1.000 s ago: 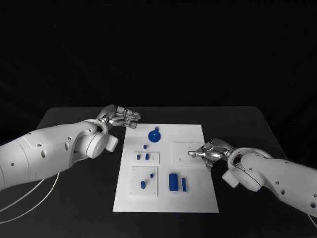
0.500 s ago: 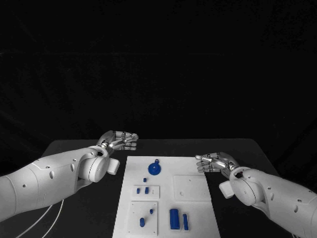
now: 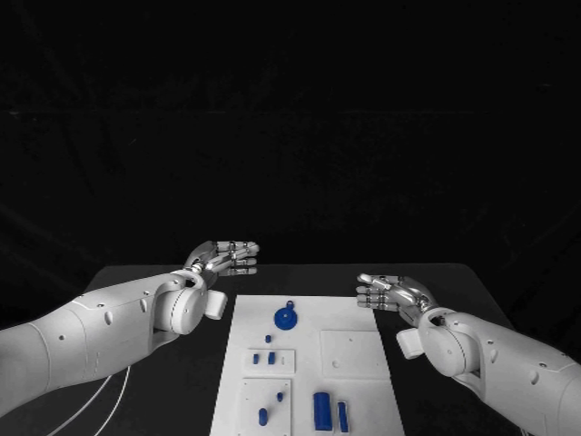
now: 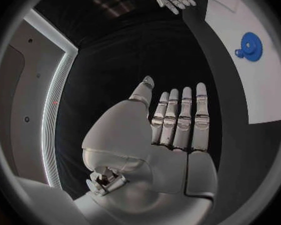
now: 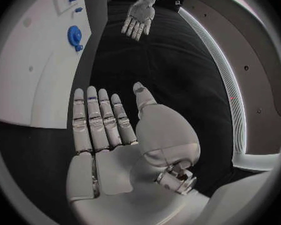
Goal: Assemble the parts on the task board
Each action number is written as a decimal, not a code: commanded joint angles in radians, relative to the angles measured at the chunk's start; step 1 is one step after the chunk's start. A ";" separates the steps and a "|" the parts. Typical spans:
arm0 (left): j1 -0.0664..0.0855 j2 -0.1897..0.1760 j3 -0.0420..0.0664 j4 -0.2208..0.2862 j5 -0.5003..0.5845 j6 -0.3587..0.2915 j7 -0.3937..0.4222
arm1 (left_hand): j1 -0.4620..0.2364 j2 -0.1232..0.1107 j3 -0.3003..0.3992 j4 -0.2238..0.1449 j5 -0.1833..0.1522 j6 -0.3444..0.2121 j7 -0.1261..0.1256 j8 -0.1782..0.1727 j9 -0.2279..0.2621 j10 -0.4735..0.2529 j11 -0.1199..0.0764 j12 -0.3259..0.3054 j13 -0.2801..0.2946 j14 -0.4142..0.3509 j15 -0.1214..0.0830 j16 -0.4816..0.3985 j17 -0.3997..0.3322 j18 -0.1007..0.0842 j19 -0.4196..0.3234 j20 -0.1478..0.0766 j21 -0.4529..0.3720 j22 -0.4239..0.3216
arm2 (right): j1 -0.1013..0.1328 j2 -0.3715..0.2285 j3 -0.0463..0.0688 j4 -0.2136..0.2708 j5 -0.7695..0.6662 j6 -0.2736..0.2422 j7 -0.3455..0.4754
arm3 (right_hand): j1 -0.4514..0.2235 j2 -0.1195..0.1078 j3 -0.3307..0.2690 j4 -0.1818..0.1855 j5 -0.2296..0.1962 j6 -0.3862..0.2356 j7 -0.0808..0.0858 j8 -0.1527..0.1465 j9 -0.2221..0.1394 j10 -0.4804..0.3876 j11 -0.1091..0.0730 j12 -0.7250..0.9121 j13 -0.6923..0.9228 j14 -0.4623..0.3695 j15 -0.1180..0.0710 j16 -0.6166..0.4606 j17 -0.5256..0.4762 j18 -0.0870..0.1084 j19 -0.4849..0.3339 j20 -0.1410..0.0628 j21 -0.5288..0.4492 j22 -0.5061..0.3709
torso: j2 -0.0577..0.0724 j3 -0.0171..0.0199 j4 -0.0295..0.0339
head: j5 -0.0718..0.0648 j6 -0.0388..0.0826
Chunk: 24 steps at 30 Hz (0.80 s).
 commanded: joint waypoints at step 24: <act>-0.186 -0.136 0.140 0.482 -0.012 -0.474 0.151 | -1.338 -0.054 0.034 0.013 -0.173 -0.950 -0.101 -0.061 -0.059 -1.026 -0.095 -0.058 -0.058 -1.007 -0.107 -0.065 -0.063 -0.241 -0.973 -0.276 -0.067 -0.112 | 0.076 -0.174 -0.165 0.514 0.237 -0.537 0.215 | -1.164 -0.106 0.088 0.098 -0.333 -0.918 -0.122 -0.062 -0.060 -1.033 -0.132 -0.069 -0.059 -1.052 -0.139 -0.071 -0.063 -0.077 -0.909 -0.168 -0.079 -0.068 | -0.150 0.0109 0.0512 | -0.044 -0.103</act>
